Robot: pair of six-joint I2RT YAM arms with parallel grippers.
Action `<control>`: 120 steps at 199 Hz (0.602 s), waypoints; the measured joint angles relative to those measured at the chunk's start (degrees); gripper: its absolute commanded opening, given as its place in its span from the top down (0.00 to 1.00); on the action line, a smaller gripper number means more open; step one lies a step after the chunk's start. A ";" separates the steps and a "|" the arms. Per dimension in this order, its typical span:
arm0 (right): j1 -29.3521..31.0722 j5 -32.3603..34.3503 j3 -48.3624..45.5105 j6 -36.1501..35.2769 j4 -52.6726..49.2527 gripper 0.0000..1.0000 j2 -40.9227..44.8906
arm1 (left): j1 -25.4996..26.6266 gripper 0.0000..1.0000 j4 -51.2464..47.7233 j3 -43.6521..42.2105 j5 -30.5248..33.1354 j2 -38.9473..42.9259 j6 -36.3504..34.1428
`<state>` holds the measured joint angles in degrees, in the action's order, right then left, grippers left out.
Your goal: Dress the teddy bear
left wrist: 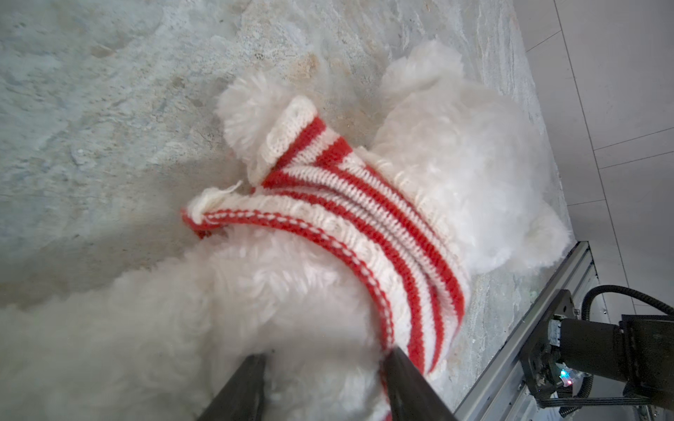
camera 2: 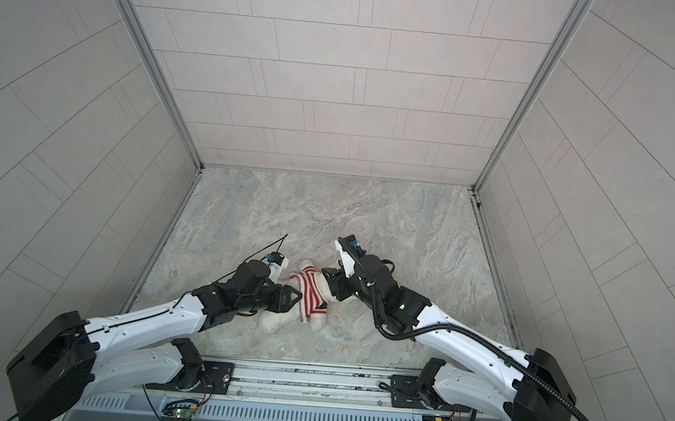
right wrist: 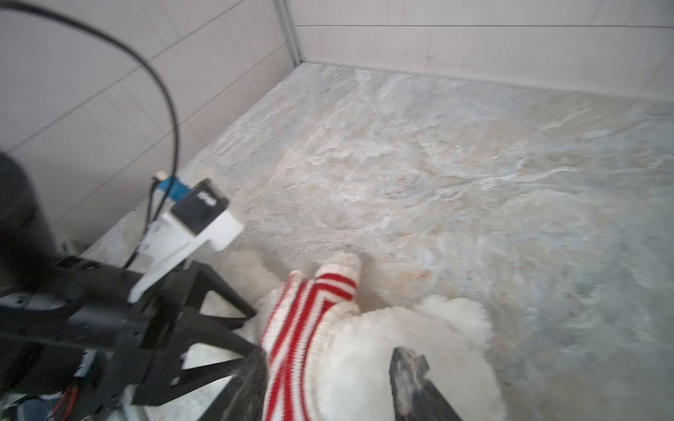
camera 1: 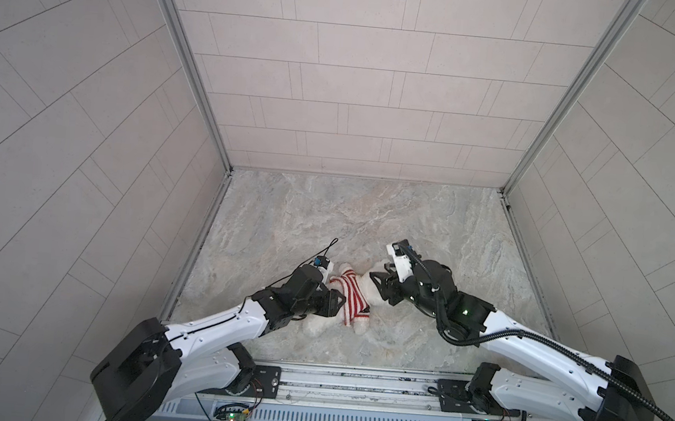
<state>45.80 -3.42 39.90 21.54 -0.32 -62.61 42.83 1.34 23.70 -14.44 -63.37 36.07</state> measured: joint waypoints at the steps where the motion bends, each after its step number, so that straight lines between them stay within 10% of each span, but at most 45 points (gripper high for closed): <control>1: -0.17 -0.07 0.07 0.00 -0.09 0.36 -0.11 | 0.04 0.45 0.02 -0.04 0.02 -0.02 0.00; 120: -6.60 -9.64 0.52 -3.32 -2.19 0.34 -14.32 | 2.95 0.48 9.53 -4.83 2.10 -1.81 3.02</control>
<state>39.20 -13.06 40.42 18.22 -2.50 -76.93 45.78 10.87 18.87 -12.34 -65.19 39.09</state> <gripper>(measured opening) 0.692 0.519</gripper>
